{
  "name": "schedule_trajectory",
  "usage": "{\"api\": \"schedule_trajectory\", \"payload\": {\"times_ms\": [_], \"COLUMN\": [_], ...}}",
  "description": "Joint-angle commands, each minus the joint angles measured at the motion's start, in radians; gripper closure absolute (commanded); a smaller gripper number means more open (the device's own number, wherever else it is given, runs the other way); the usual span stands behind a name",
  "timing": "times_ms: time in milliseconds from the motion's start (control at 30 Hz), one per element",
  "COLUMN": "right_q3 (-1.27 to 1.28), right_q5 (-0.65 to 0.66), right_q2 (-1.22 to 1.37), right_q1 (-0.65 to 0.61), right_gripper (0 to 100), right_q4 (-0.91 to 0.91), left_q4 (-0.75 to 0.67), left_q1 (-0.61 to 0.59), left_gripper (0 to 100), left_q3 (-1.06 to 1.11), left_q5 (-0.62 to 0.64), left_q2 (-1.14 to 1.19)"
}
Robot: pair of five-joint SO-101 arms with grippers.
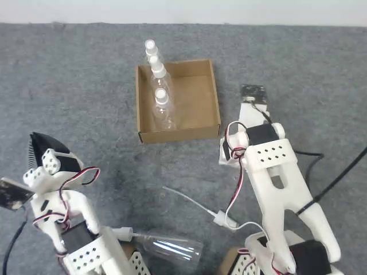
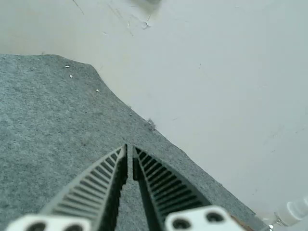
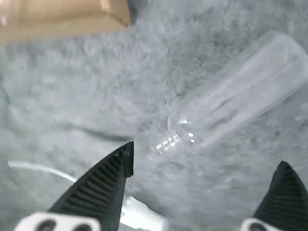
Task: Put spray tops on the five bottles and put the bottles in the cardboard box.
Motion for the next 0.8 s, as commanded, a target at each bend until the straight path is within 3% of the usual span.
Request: {"api": "schedule_trajectory", "payload": {"times_ms": [0,233,567,767], "right_q3": [-0.058,-0.058,-0.057,-0.054], "right_q5": [0.150,0.334,0.924,1.088], "right_q2": [-0.059,-0.058,-0.058,-0.058], "right_q1": [-0.004,-0.004,0.001,0.027], "right_gripper": [62.4,62.4,62.5,62.5], "right_q4": [0.025,0.084,0.107,0.090], "left_q4": [-0.035,-0.035,-0.035,-0.035], "left_q1": [0.003,0.003,0.003,0.003], "left_gripper": [98,98,98,98], "left_q3": [-0.012,-0.012,-0.012,-0.012], "left_q5": [0.002,0.002,0.002,0.002], "left_q2": [-0.015,-0.015,-0.015,-0.015]}}
